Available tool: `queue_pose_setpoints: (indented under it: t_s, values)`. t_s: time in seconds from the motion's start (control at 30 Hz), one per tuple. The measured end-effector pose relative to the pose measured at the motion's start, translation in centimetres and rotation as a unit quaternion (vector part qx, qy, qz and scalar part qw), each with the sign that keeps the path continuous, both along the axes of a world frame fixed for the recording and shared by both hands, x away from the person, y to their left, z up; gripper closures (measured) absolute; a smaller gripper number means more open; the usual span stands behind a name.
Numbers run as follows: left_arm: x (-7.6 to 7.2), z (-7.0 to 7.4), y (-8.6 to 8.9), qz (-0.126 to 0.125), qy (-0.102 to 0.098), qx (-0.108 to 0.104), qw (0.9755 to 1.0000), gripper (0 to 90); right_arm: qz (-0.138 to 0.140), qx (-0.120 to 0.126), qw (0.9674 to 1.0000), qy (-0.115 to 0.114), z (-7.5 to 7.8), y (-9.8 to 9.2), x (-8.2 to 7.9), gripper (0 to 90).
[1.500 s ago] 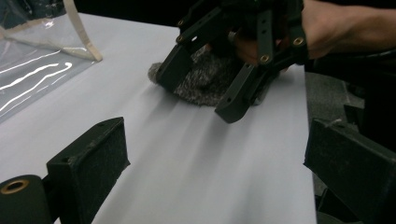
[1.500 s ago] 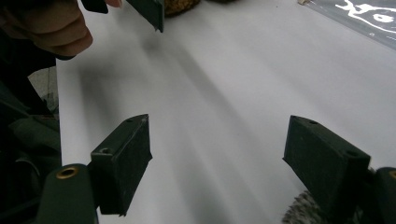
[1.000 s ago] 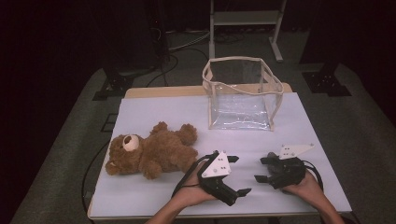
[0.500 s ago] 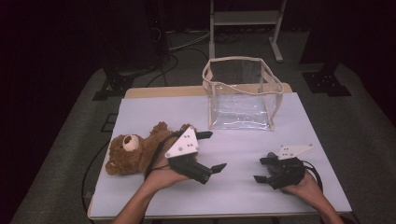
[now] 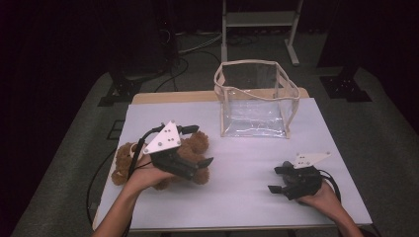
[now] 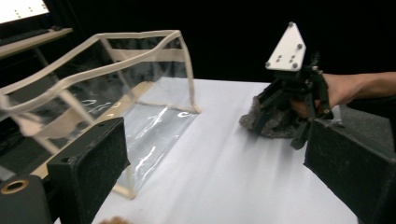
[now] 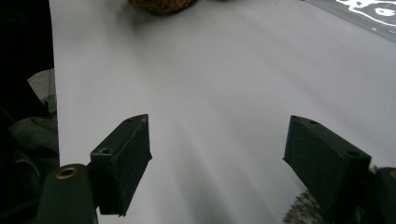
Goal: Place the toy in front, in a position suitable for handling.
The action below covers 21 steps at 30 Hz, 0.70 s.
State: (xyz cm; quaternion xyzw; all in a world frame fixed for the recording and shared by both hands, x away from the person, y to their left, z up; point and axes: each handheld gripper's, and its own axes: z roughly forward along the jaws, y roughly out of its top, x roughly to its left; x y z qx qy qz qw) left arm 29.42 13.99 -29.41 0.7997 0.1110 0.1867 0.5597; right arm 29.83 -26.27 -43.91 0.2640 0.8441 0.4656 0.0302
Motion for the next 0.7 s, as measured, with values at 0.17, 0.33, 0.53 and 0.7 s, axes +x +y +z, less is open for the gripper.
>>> queue_pose_setpoints:
  t_s: [0.17, 0.33, 0.53, 0.7]
  values:
    - [0.3, 0.5, 2.6, 0.011, -0.008, -0.005, 0.9999, 5.4, -0.001, -0.002, 1.0, 0.001, 0.0, 0.0, 0.0, 21.2]
    - [0.7, 0.4, 6.1, 0.031, -0.013, -0.002, 0.9994, 5.5, -0.001, -0.001, 1.0, 0.002, 0.0, 0.2, 0.0, 21.1]
    - [1.1, -1.0, 10.1, 0.065, 0.0, -0.005, 0.9979, 5.5, -0.001, -0.005, 1.0, 0.002, 0.0, 0.4, 0.0, 21.0]
    - [1.3, -2.7, 12.7, 0.091, 0.009, -0.011, 0.9958, 5.5, -0.002, -0.006, 1.0, 0.003, 0.0, 0.4, 0.0, 20.9]
